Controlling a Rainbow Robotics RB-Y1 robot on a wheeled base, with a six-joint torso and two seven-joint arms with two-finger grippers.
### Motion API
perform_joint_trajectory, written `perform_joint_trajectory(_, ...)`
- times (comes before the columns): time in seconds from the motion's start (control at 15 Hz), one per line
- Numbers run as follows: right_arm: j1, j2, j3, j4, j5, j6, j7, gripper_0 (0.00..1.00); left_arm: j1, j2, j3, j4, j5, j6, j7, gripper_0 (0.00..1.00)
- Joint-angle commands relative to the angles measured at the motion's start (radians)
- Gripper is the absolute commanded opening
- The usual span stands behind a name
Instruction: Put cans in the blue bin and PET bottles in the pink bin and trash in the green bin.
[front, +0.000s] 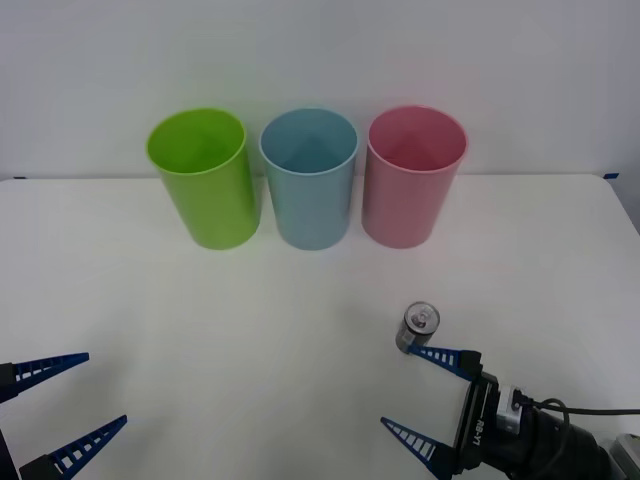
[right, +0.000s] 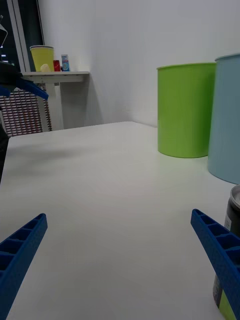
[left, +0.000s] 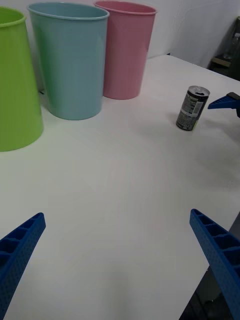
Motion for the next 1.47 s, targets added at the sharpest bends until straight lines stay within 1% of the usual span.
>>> perform_joint_trajectory(0.07, 0.000, 0.001, 0.000, 0.000, 0.000, -0.001, 0.000, 1.00, 0.000, 0.000, 0.000, 0.000, 0.000, 0.000, 0.000, 1.00)
perform_joint_trajectory(0.8, 0.011, -0.008, -0.029, 0.000, 0.000, -0.002, 0.001, 1.00, 0.000, 0.000, 0.000, 0.000, 0.000, 0.000, 0.000, 1.00)
perform_joint_trajectory(1.07, 0.021, -0.022, -0.051, 0.000, 0.000, -0.004, 0.000, 1.00, 0.000, 0.000, 0.000, 0.000, 0.000, 0.000, 0.000, 1.00)
perform_joint_trajectory(1.27, 0.031, -0.045, -0.071, 0.000, 0.000, -0.010, 0.000, 1.00, 0.000, 0.000, 0.000, 0.000, 0.000, 0.000, 0.000, 1.00)
perform_joint_trajectory(1.47, 0.038, -0.049, -0.080, 0.000, 0.000, -0.010, 0.000, 1.00, 0.000, 0.000, 0.000, 0.000, 0.000, 0.000, 0.000, 1.00)
